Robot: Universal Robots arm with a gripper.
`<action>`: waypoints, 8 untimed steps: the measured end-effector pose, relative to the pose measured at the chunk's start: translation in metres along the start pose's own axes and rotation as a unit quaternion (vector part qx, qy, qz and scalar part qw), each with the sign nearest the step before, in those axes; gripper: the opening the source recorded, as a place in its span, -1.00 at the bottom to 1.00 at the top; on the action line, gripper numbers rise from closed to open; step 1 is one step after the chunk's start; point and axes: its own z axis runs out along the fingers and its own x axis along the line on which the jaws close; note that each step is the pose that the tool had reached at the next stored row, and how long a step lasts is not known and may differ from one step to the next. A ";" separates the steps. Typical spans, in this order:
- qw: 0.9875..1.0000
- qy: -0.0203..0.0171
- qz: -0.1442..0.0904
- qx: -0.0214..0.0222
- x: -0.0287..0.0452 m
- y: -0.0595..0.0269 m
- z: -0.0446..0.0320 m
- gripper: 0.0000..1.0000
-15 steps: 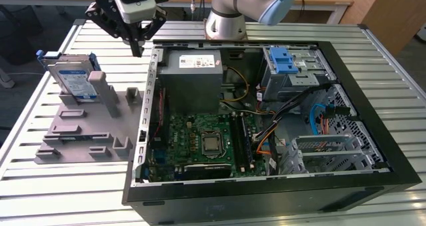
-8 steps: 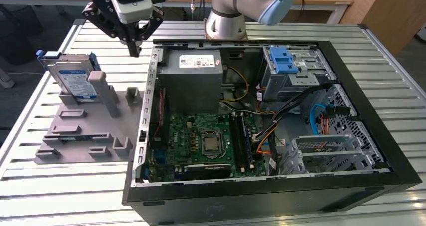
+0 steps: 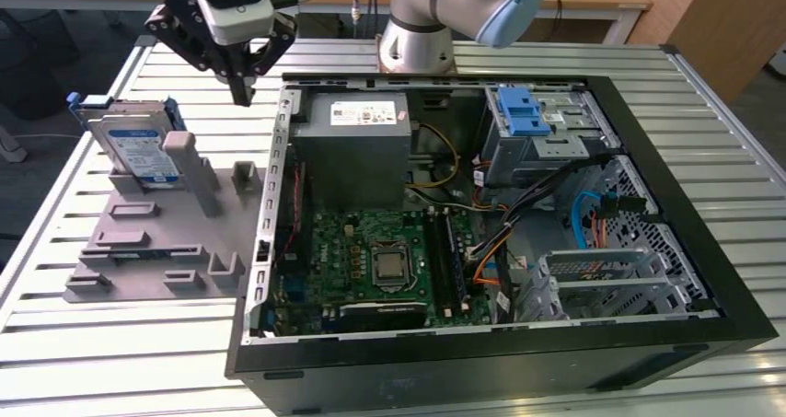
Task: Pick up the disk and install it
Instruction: 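Reach for the disk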
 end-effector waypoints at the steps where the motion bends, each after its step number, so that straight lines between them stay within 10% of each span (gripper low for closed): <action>1: 1.000 0.000 0.000 0.000 0.0006 0.0000 0.0001 -0.79; 8: 1.000 0.003 0.000 0.000 0.0055 -0.0003 0.0010 -0.79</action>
